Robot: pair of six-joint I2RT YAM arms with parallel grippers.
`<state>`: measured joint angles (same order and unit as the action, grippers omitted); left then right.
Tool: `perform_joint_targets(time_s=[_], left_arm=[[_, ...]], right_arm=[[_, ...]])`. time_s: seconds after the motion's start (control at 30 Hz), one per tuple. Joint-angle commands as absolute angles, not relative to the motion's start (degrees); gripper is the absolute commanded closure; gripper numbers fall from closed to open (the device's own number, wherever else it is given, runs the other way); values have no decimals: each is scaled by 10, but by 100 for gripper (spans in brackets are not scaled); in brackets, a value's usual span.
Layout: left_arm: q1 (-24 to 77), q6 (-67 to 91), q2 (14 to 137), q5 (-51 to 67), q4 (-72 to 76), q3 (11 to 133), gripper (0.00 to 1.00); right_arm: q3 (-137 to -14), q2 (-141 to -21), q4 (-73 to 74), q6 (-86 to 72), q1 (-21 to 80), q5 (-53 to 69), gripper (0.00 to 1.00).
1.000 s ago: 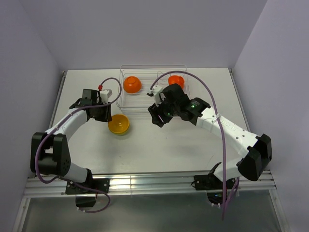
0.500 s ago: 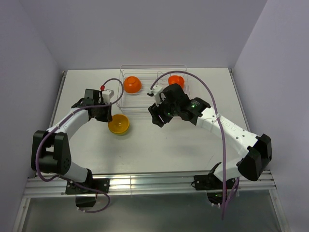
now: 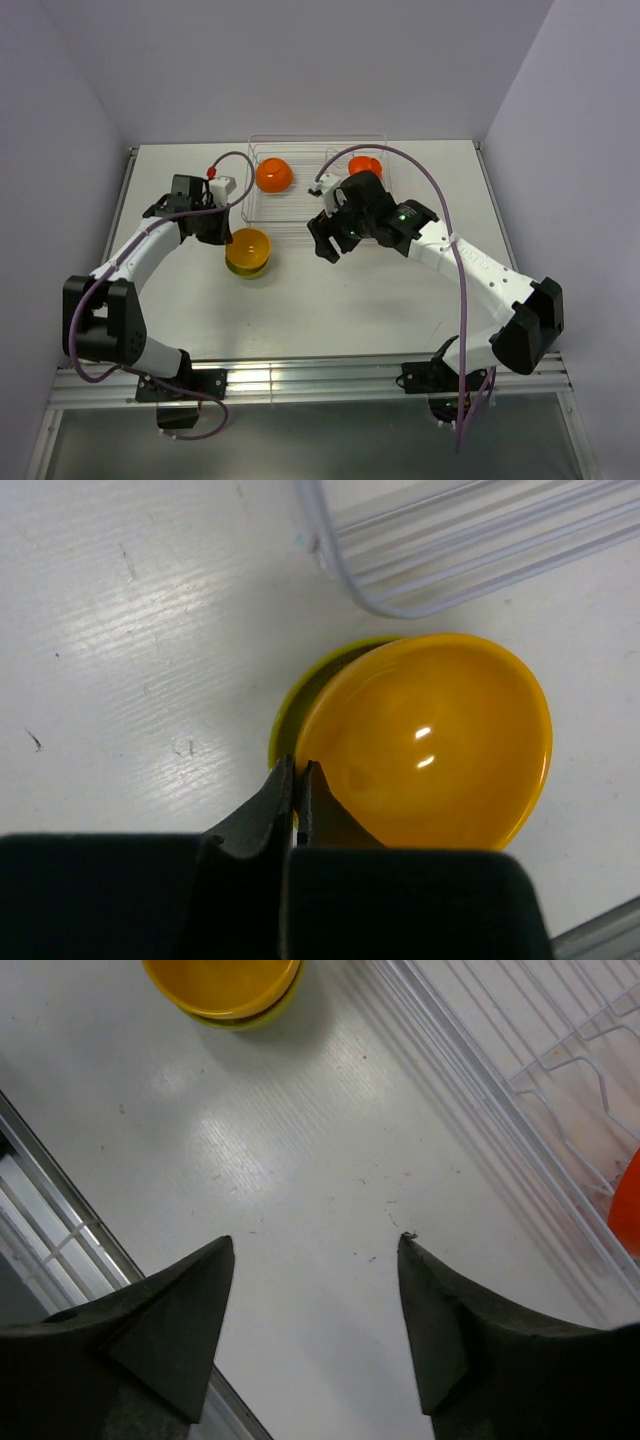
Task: Load the bowls into the dish rack
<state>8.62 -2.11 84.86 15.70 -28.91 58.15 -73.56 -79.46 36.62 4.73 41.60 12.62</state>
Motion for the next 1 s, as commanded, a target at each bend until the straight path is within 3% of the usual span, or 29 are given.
perform_joint_targets(time_s=[0.0,0.1,0.2,0.5,0.77,0.97], left_arm=[[89,-14,793,234,-309,640,100],[89,-5,771,291,-330,660,100],[89,39,737,336,-323,661,100],[89,206,686,391,-184,697,100],[89,387,748,429,-29,721,100],[92,439,773,415,31,718,100]], right_arm=[[-760,-780,360,35,398,141,23],[-770,-772,353,17,377,167,8],[-787,-763,345,-16,342,233,1],[-877,-753,278,-164,246,440,1],[-875,-777,196,-371,217,463,0],[-882,-787,173,-431,217,441,0]])
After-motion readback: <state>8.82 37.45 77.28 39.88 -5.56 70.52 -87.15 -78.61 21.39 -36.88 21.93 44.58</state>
